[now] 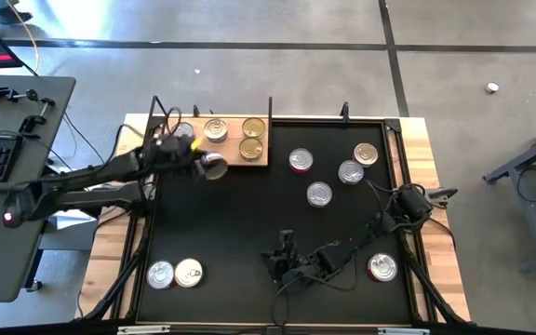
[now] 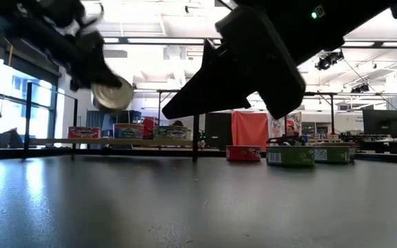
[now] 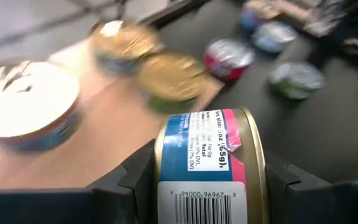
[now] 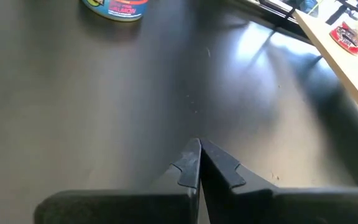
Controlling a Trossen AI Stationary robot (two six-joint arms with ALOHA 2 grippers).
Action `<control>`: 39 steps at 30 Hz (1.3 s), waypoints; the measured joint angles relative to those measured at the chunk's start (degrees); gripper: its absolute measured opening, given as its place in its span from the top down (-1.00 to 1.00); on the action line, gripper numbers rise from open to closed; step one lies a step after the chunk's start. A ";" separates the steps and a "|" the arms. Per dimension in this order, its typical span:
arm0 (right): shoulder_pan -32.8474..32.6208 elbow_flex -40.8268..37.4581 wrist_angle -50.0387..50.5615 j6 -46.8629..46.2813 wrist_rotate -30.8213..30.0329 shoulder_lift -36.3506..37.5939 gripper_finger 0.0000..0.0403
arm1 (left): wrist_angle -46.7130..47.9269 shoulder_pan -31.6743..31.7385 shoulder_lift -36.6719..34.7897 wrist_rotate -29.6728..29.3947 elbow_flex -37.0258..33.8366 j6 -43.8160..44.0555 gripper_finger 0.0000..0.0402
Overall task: Stack canned seafood by type on shelf
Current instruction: Put the pink blue tuna can on the shelf aligned with the other pink blue tuna can
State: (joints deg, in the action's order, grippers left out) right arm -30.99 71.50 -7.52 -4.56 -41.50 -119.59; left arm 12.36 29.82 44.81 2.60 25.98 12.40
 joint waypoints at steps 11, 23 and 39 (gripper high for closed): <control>0.16 0.00 -0.01 -0.15 0.09 0.00 1.00 | -13.89 19.05 17.67 21.66 0.02 0.67 0.18; 0.16 0.00 -0.01 -0.66 0.15 0.00 1.00 | -16.69 19.47 21.98 21.08 0.09 0.99 -0.04; 0.14 0.00 -0.01 -1.08 0.17 0.00 1.00 | -18.20 19.70 21.71 18.68 0.11 -2.06 -0.20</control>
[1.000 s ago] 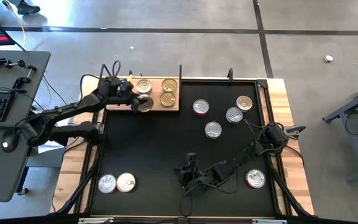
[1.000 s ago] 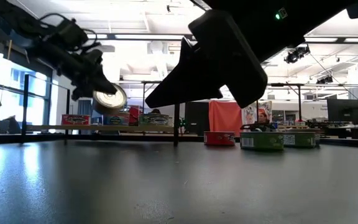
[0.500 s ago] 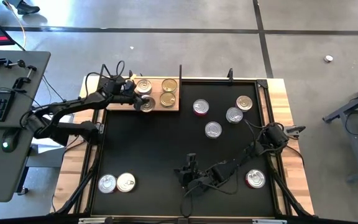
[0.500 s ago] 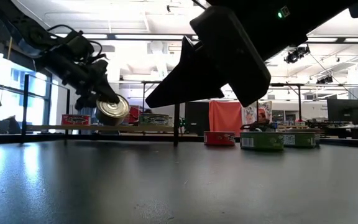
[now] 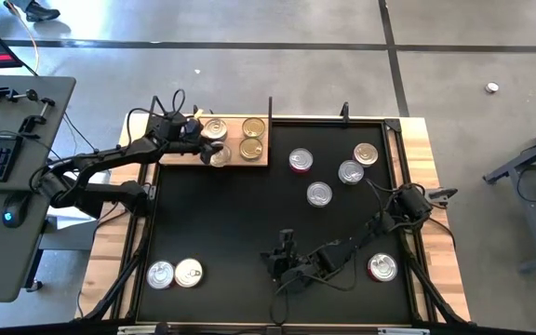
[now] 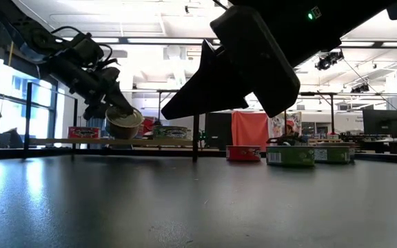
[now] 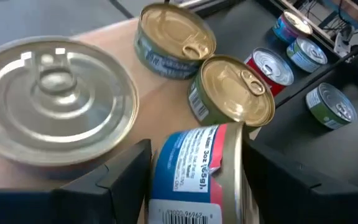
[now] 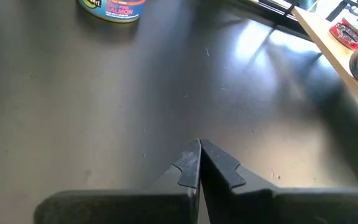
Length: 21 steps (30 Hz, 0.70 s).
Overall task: Stack canned seafood by type on shelf
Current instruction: Put the pink blue tuna can on the shelf aligned with the other pink blue tuna can
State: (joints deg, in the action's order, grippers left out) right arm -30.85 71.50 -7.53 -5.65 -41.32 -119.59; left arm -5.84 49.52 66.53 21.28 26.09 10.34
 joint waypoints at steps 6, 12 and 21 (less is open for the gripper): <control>0.00 0.00 0.11 -0.58 -0.01 0.00 1.00 | -0.96 0.05 -0.05 -0.01 1.35 -2.15 -0.21; 0.00 0.00 0.44 -1.98 0.00 0.00 1.00 | -0.02 0.07 -0.27 -1.94 3.60 -3.21 -0.21; -0.07 0.00 0.90 -2.37 0.26 0.00 1.00 | 13.04 -12.76 -6.91 -4.75 4.09 -18.70 -0.09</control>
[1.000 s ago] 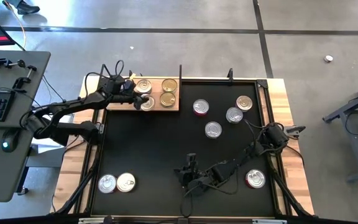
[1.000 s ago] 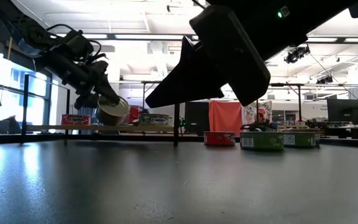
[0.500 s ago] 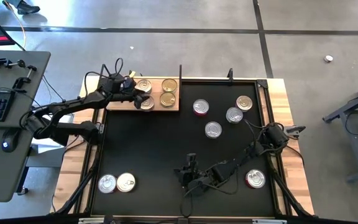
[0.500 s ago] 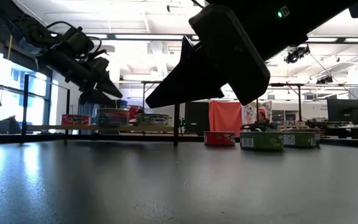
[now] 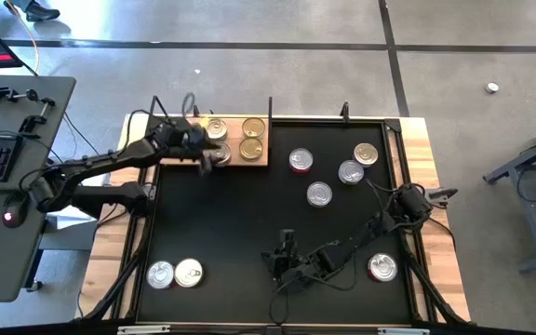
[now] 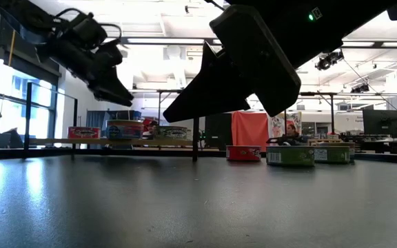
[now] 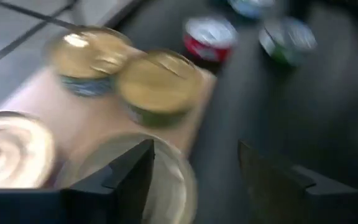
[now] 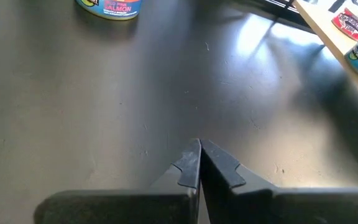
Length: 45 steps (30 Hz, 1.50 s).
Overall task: Stack canned seafood by type on shelf
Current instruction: Put the pink blue tuna can on the shelf aligned with the other pink blue tuna can, then put the red tuna can on the shelf aligned with the other red tuna can
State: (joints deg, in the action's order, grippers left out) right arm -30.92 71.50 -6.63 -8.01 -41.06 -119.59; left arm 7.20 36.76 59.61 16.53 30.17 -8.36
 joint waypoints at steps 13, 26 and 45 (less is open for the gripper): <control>0.13 0.00 -0.02 -0.08 -0.02 0.00 1.00 | 6.92 -14.38 2.25 -36.42 -0.48 -3.50 0.36; 0.13 0.00 -0.04 -0.13 -0.03 0.00 1.00 | 9.66 -18.53 -2.28 -42.84 -0.49 1.01 0.42; 0.22 0.00 -0.96 -2.49 -0.07 0.00 1.00 | 14.60 -69.44 -10.50 -55.75 -0.06 20.05 0.42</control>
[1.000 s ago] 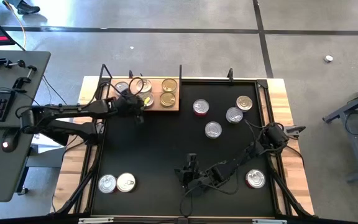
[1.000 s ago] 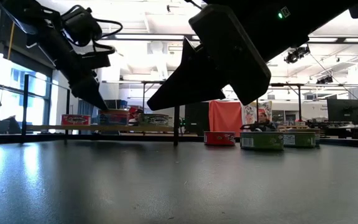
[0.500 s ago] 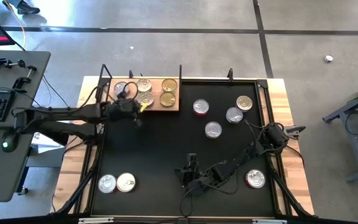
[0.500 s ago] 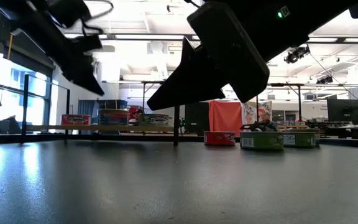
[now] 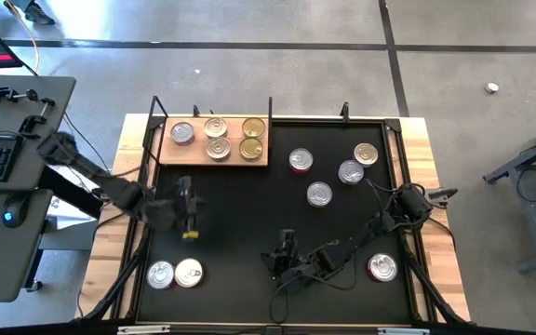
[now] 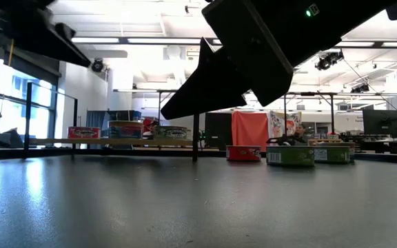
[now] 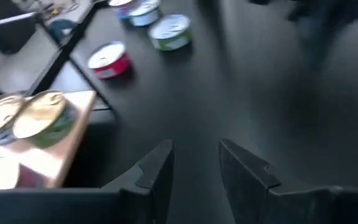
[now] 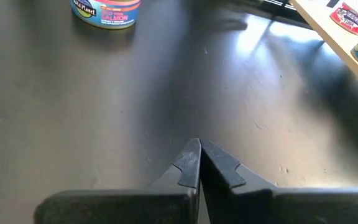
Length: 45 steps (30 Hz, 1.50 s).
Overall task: Stack canned seafood by type on shelf
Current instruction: Put the red tuna can on the shelf aligned with the other red tuna can
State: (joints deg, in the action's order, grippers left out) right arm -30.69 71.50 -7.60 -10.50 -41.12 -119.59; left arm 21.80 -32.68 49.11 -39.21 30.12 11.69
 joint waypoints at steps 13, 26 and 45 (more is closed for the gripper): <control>1.48 0.00 -0.39 -1.14 -0.04 0.00 1.00 | 31.44 -20.20 21.70 6.14 23.12 27.81 0.42; 1.42 0.00 -0.39 -1.06 -0.15 0.00 1.00 | 39.83 -37.08 38.75 37.22 25.90 71.62 0.42; 1.46 0.00 -0.39 -1.84 0.09 0.00 1.00 | 36.56 -17.71 37.30 6.19 13.57 48.57 0.42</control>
State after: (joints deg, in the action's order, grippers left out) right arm -29.23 71.50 -7.99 -12.34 -41.04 -119.59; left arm 58.36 -50.39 86.41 -33.03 43.68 60.26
